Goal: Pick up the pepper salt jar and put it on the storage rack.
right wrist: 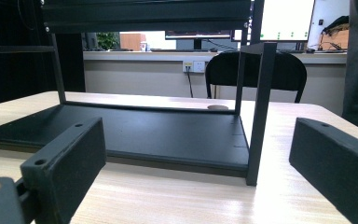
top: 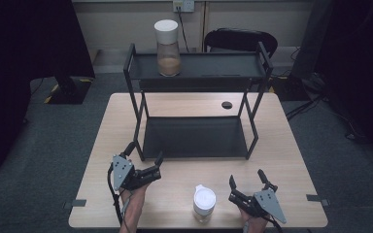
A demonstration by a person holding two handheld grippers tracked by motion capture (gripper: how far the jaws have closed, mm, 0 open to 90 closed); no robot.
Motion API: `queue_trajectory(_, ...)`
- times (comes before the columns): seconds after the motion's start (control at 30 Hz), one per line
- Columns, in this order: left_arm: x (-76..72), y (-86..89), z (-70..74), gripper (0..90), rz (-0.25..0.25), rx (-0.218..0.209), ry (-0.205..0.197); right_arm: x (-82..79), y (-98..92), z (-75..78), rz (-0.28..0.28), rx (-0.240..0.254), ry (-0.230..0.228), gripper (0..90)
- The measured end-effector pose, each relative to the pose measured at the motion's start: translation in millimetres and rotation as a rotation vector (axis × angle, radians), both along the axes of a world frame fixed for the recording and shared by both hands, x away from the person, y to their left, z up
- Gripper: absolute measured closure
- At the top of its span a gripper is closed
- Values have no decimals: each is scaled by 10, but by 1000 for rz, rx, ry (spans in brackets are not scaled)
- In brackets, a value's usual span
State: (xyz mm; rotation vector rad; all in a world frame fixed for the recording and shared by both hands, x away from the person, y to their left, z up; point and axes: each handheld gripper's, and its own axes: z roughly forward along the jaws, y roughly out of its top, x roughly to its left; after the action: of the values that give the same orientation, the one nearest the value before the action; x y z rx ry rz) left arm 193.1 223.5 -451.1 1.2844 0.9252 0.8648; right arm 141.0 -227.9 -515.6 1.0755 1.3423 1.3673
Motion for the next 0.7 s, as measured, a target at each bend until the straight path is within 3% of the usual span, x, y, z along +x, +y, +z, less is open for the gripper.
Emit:
queue_trajectory(0.1,-21,-3,-102,2,7,7,4,0,0,0,0,0,0,27)
queue_trajectory(0.17,-32,-14,-140,2,14,37,8,0,0,0,0,0,0,27)
queue_trajectory(0.23,-48,-11,-234,2,13,26,-18,0,0,0,0,0,0,27)
queue_trajectory(0.4,-82,-15,-378,2,12,2,9,0,0,0,0,0,0,27)
queue_trajectory(0.57,-125,-49,-488,3,32,9,8,0,0,0,0,0,0,27)
queue_trajectory(0.7,-111,-32,-538,2,30,13,43,0,0,0,0,0,0,27)
